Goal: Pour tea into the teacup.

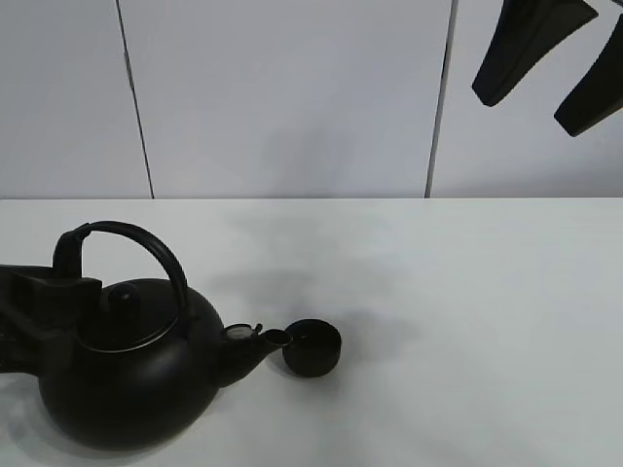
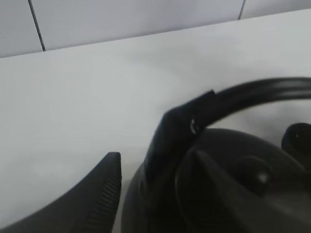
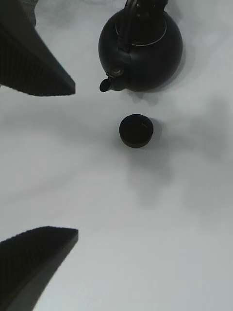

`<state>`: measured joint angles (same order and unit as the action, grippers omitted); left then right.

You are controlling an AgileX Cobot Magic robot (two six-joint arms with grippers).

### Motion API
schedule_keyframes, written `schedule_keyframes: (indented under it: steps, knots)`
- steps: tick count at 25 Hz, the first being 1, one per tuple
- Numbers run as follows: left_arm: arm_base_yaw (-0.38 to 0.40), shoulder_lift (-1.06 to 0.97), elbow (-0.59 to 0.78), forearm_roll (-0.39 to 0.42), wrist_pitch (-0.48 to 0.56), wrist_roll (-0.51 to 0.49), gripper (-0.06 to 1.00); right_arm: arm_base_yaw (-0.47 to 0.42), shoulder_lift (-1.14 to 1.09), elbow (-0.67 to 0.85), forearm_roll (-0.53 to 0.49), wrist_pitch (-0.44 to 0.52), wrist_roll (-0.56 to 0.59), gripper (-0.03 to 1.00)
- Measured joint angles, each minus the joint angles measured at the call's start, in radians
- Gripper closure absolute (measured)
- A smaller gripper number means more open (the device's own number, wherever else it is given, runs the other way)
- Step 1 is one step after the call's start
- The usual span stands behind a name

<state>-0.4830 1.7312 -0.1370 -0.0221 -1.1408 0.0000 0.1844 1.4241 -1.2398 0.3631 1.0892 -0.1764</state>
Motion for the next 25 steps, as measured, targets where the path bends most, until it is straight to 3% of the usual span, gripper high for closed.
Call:
schedule_keyframes:
  steps: [7,18,25]
  knots:
    - [0.0,-0.046,0.049,0.029,-0.01,-0.025,0.61,0.0,0.0,0.0,0.0,0.0,0.0,0.45]
    - [0.0,-0.371,0.087,0.032,-0.01,-0.056,0.61,0.0,0.0,0.0,0.001,0.0,0.0,0.45]
    - [0.0,-0.423,-0.039,0.044,0.019,-0.179,0.61,0.0,0.0,0.0,0.001,0.0,0.0,0.45]
